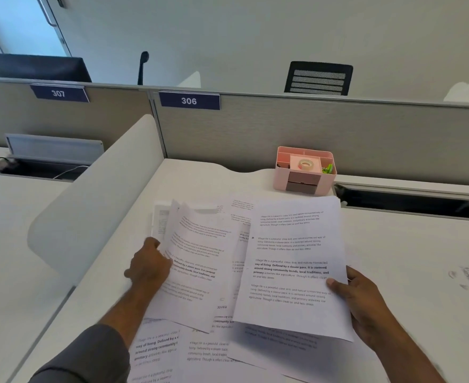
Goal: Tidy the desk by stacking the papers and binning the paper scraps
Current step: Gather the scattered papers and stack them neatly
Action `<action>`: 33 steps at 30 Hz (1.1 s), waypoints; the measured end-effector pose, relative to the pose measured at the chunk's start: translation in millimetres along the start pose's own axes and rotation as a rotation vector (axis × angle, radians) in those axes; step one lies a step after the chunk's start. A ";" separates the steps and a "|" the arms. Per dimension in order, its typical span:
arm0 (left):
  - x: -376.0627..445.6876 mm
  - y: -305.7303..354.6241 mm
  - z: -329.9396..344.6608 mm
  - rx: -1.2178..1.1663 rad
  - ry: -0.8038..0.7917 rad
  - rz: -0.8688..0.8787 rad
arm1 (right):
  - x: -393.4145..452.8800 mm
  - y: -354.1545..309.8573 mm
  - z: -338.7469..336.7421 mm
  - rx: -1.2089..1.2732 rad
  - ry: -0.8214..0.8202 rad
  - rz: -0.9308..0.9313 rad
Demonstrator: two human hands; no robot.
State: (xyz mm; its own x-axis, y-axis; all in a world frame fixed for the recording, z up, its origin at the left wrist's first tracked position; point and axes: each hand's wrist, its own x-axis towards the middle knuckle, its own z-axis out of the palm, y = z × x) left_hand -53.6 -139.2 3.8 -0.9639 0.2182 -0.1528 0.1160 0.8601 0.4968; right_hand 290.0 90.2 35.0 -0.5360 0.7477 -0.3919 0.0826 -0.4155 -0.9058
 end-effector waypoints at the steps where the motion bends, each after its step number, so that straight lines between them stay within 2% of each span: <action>1: -0.9 0.6 -5.1 -0.056 0.046 0.020 | -0.3 -0.5 -1.3 0.004 0.002 -0.001; 4: 1.9 2.6 -30.1 -0.250 0.078 0.106 | -2.1 -2.2 -4.8 0.014 0.003 -0.010; 8: 7.8 12.4 -71.8 -0.253 -0.009 0.259 | -5.7 -5.3 -8.5 0.025 0.003 -0.029; 12: -1.4 32.1 -105.9 -0.406 -0.033 0.369 | -10.2 -7.0 -11.2 0.032 0.005 -0.055; 14: -12.0 44.5 -118.5 -0.534 -0.104 0.405 | -12.6 -8.3 -12.5 0.032 0.003 -0.064; 20: -49.7 81.5 -138.2 -0.951 -0.454 0.477 | -20.7 -11.4 -16.5 0.030 0.006 -0.090; 23: -60.7 96.5 -131.7 -1.116 -0.625 0.431 | -24.9 -11.9 -17.9 0.050 -0.010 -0.088; 26: -75.3 111.1 -106.8 -1.156 -0.688 0.313 | -30.4 -12.3 -16.1 0.060 -0.033 -0.093; 30: -101.5 118.2 -52.2 -1.036 -0.696 0.127 | -38.0 -14.1 -15.4 0.108 -0.102 -0.077; 33: -117.2 112.3 -17.3 -0.892 -0.706 0.074 | -44.3 -18.4 -19.7 0.160 -0.164 -0.048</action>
State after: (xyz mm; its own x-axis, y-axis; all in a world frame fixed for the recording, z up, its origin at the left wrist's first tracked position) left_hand 68.2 -76.2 92.2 -0.5789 0.7083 -0.4040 -0.3164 0.2615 0.9119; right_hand 328.8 75.0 65.9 -0.6668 0.6796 -0.3058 -0.0731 -0.4680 -0.8807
